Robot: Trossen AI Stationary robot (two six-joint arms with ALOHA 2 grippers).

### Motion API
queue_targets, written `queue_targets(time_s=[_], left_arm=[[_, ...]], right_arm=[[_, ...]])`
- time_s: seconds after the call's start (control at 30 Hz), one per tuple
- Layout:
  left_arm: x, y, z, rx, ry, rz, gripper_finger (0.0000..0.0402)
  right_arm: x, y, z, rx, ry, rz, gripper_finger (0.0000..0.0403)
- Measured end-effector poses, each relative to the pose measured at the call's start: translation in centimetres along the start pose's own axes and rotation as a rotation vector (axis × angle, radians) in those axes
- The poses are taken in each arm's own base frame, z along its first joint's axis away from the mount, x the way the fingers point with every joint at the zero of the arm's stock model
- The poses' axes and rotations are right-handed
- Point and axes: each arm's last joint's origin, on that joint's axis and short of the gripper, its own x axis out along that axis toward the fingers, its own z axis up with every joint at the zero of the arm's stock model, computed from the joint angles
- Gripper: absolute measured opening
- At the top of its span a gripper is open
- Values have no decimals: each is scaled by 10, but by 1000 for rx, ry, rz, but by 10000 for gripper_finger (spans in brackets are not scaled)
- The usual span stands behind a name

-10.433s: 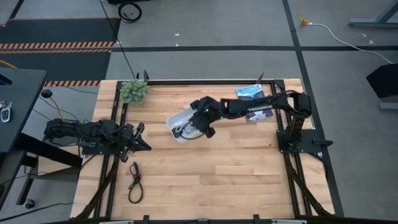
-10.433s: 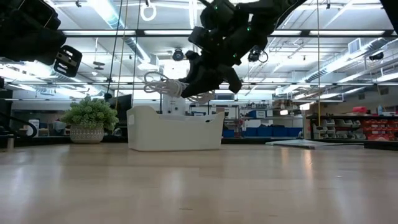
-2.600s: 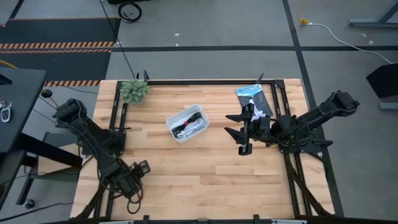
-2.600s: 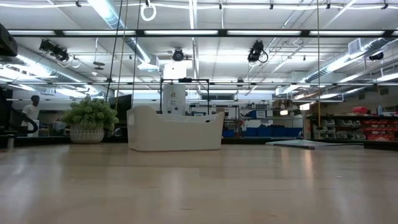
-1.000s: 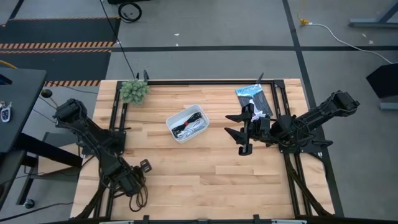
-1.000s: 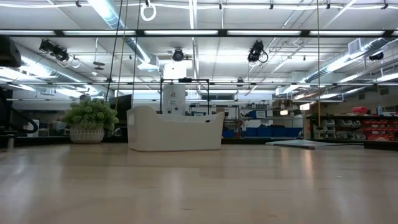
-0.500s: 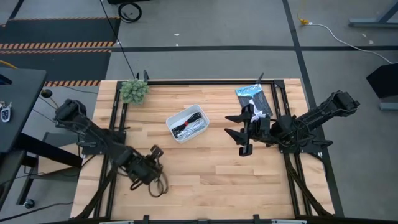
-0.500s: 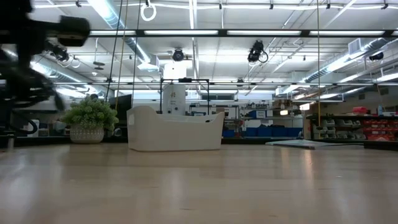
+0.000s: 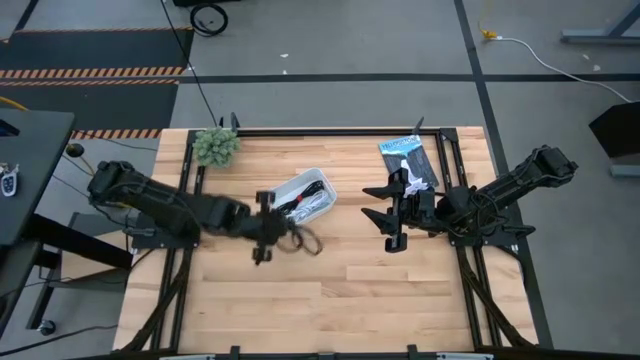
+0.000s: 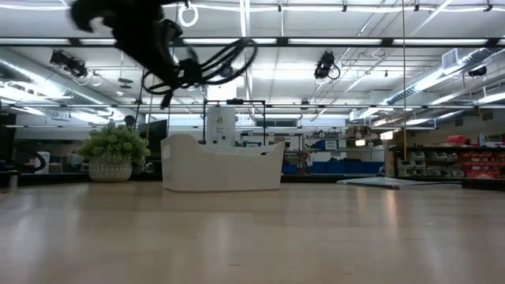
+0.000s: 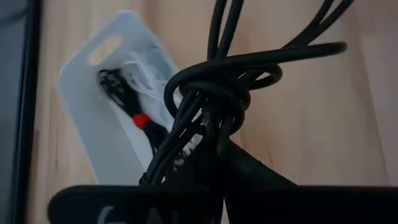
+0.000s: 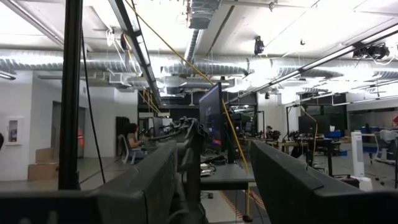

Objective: Pick and place USB-C Cables
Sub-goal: Put the black cable charger into the white bin

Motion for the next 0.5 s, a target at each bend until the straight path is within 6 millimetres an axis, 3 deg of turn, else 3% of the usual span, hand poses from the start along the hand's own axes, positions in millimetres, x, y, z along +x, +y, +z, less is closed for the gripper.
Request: queue_targets(time_s=[0.2,0.5], left_arm=[[13,45,12,-362,-66,-31,17],[54,97,0,-768,-15,-19,22]], right_arm=[[0,0,0,0,0,0,210],[0,0,-1,-4,8,2,210]])
